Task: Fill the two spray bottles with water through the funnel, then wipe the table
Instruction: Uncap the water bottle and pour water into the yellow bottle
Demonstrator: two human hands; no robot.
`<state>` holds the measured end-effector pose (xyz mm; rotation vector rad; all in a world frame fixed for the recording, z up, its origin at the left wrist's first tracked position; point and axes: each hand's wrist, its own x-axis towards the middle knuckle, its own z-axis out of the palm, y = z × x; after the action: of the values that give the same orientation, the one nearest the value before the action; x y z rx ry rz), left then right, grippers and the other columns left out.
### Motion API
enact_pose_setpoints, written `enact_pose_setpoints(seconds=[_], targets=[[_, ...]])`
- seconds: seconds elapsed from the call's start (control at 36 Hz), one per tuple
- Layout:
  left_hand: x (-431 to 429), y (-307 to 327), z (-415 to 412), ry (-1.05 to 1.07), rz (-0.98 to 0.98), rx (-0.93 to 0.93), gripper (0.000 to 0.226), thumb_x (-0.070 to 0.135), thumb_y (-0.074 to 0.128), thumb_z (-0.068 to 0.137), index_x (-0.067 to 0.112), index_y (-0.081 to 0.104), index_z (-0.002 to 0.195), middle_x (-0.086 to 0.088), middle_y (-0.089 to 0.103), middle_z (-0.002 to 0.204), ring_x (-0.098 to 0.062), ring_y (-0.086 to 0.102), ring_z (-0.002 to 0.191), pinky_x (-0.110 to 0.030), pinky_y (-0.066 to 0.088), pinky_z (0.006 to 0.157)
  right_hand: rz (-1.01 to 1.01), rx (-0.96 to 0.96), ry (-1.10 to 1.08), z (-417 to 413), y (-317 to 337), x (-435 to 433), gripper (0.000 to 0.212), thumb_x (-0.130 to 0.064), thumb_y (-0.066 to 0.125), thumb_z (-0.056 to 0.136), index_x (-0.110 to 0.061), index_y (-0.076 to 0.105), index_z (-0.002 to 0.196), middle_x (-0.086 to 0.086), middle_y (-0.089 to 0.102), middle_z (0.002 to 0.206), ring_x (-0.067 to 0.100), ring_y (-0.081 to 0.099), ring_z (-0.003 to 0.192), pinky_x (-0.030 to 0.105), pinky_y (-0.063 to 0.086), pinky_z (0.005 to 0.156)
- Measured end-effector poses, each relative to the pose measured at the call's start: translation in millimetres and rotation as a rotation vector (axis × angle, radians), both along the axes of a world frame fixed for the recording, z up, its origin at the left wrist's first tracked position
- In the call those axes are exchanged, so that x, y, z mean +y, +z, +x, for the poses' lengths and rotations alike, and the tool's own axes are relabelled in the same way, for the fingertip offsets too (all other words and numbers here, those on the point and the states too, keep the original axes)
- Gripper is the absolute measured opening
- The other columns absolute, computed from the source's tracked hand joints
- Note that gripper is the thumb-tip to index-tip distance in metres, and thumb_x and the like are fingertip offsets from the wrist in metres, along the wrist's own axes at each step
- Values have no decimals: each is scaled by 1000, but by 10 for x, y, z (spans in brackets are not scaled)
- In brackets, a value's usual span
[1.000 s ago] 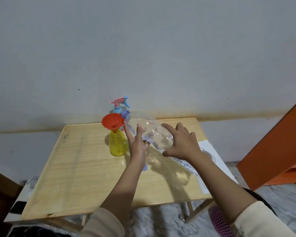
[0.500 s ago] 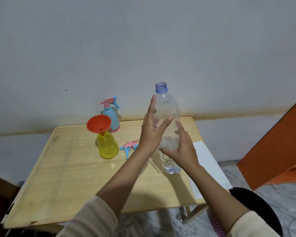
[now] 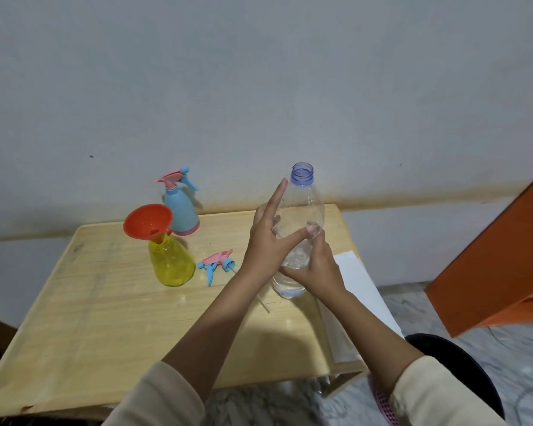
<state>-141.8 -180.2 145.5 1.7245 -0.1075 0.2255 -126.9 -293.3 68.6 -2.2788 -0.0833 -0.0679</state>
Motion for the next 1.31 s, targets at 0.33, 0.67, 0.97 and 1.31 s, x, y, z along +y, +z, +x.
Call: enact_pose_setpoints(seconds=[0.33,0.67,0.97,1.31], targets=[[49,-60,4,-58,49,2,76,20,72,82,63,27,126,9,41,126,-15,49,120,-6,42,87,88,49,65,15,-90,-100,102,-44,81,62,-17,21,140,-2,39,140,17,37,130,39,44,97],[167,-97,-4,-121,100,-1,75,25,69,85,64,23,130,7,40,123,-12,50,115,-19,41,91,120,-29,37,-38,-126,-93,90,-29,84,65,-9,29,133,-4,31,119,6,36,107,10,29,78],[329,-205,39,-272,39,-40,77,38,68,80,63,21,135,8,34,141,0,38,127,-24,34,105,162,-54,-152,-201,-157,83,100,-31,85,65,-18,23,142,0,37,137,11,40,125,33,41,103],[1839,-1090,-379,80,221,-16,36,31,68,78,10,65,106,0,58,103,-16,60,99,-29,49,89,207,-297,-496,-798,-276,1169,57,-5,75,73,-8,44,121,1,44,112,13,48,102,9,39,81]])
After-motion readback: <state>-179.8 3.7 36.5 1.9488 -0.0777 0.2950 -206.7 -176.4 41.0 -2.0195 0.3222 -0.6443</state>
